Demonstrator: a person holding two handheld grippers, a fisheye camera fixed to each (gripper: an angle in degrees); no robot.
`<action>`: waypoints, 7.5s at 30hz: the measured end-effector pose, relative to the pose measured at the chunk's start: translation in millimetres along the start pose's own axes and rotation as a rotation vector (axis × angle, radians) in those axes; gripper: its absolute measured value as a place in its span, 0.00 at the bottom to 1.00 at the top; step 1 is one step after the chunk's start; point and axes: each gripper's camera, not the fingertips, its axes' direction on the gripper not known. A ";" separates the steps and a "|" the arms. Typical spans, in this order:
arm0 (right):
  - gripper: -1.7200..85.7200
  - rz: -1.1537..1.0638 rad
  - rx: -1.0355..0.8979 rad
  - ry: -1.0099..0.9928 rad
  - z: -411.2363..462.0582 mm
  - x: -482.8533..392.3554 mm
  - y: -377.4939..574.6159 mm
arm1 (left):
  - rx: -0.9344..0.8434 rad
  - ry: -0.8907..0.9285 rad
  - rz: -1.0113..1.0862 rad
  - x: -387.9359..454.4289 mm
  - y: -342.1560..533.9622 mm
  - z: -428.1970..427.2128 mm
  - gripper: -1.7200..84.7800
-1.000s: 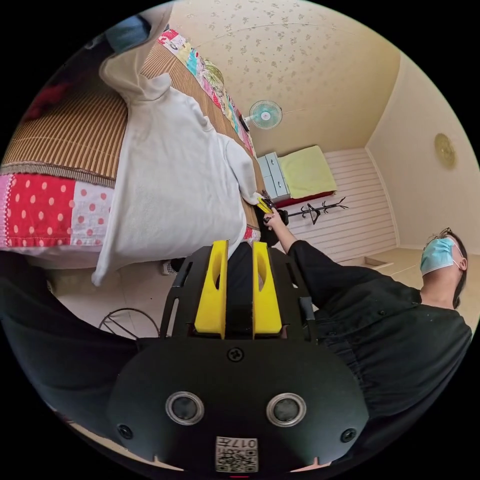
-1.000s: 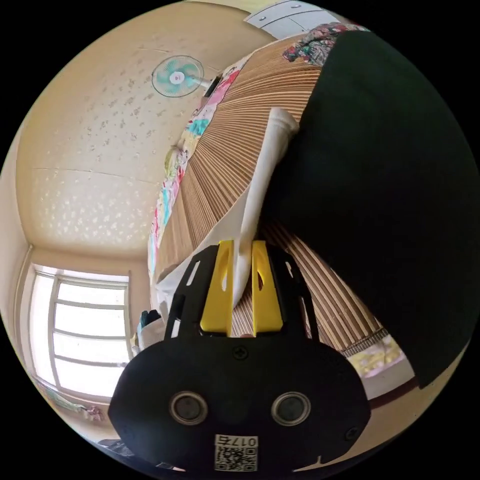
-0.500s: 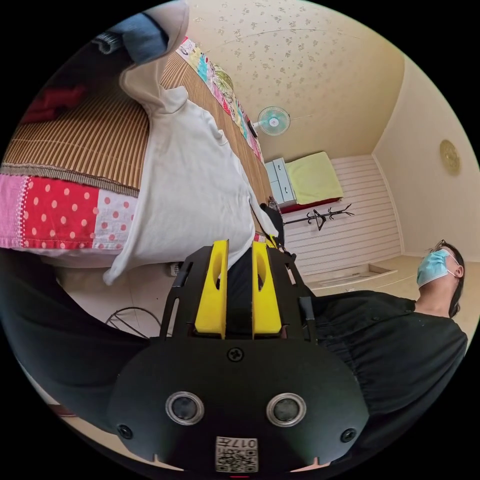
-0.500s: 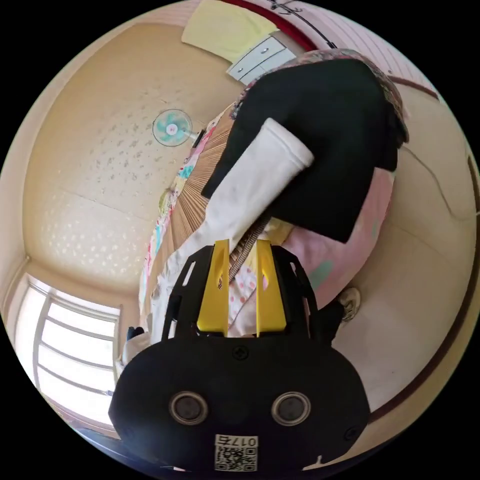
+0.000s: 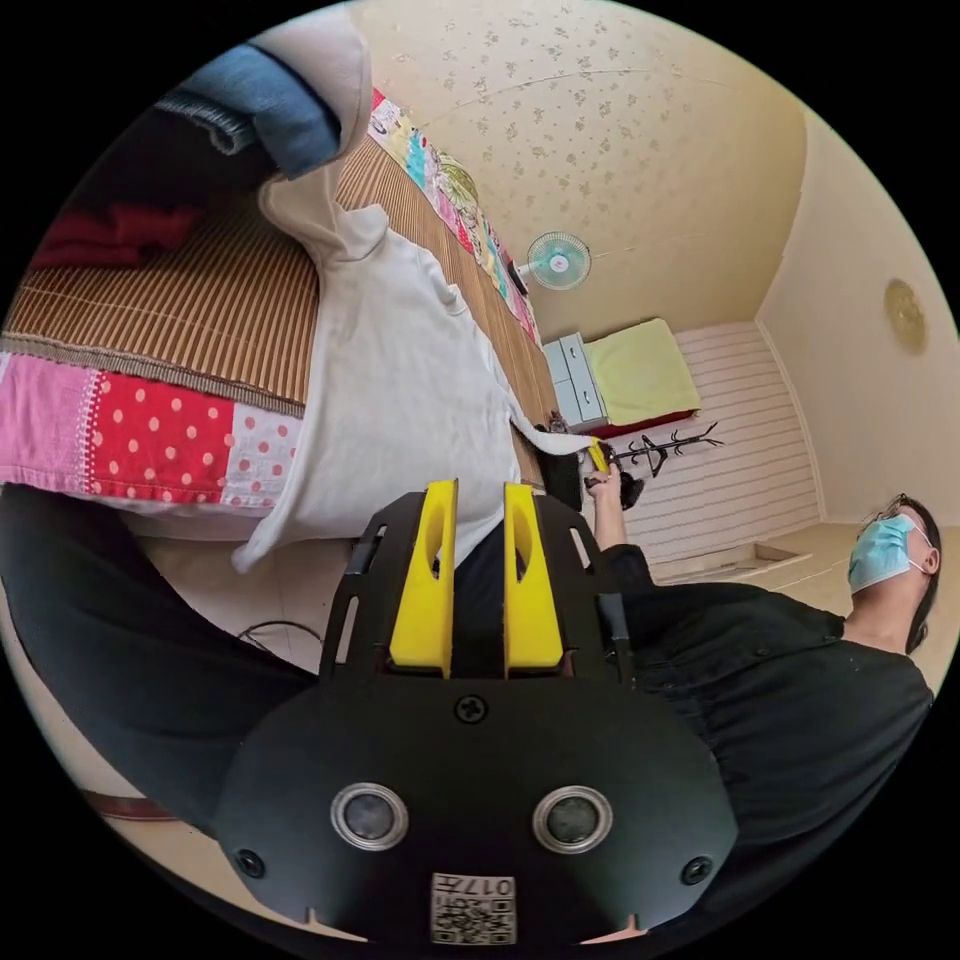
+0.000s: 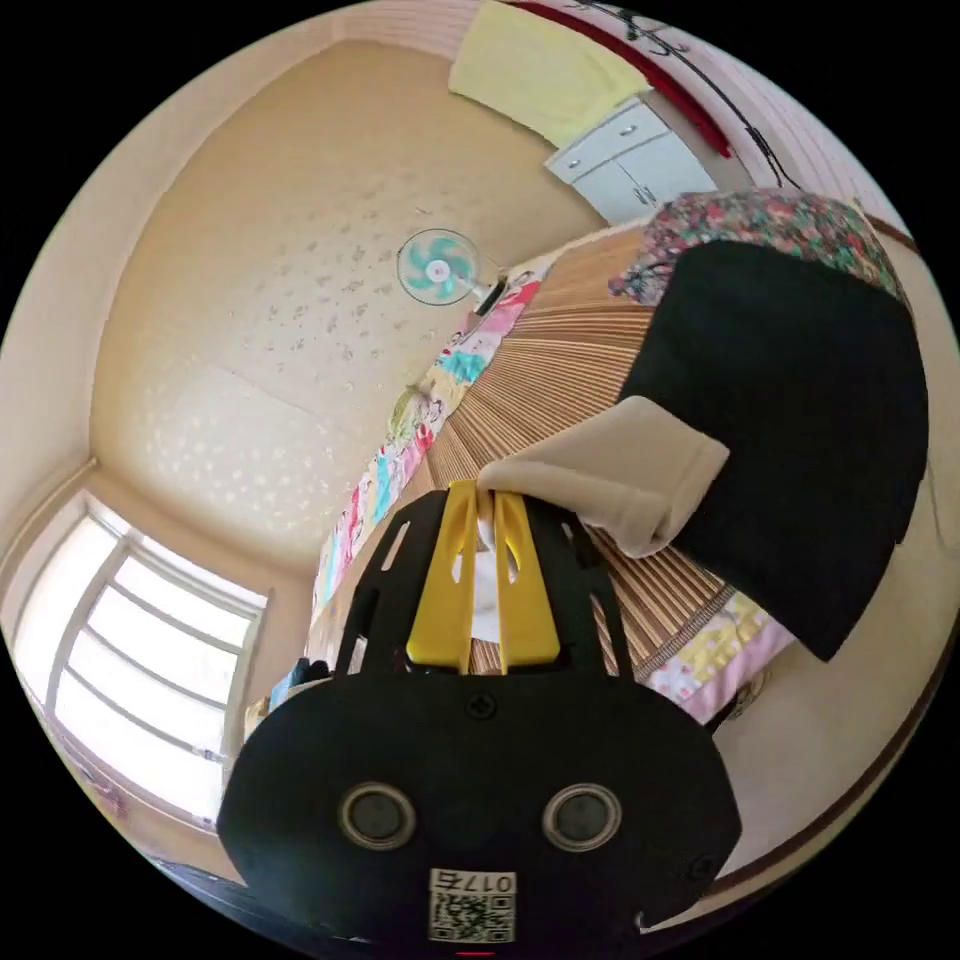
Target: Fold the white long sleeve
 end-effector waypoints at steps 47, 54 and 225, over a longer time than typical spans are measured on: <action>0.09 -0.614 -0.823 -0.136 386.6 -265.8 437.4 | 0.510 -0.636 -0.032 83.8 -161.3 -50.0 0.24; 0.10 -0.438 -0.845 -0.283 354.0 -222.5 430.2 | 0.371 -0.845 -0.133 43.7 -198.7 6.4 0.24; 0.05 -0.030 -0.394 -0.367 -123.9 -11.7 245.9 | 0.097 -0.015 0.050 -14.8 65.5 -91.3 0.06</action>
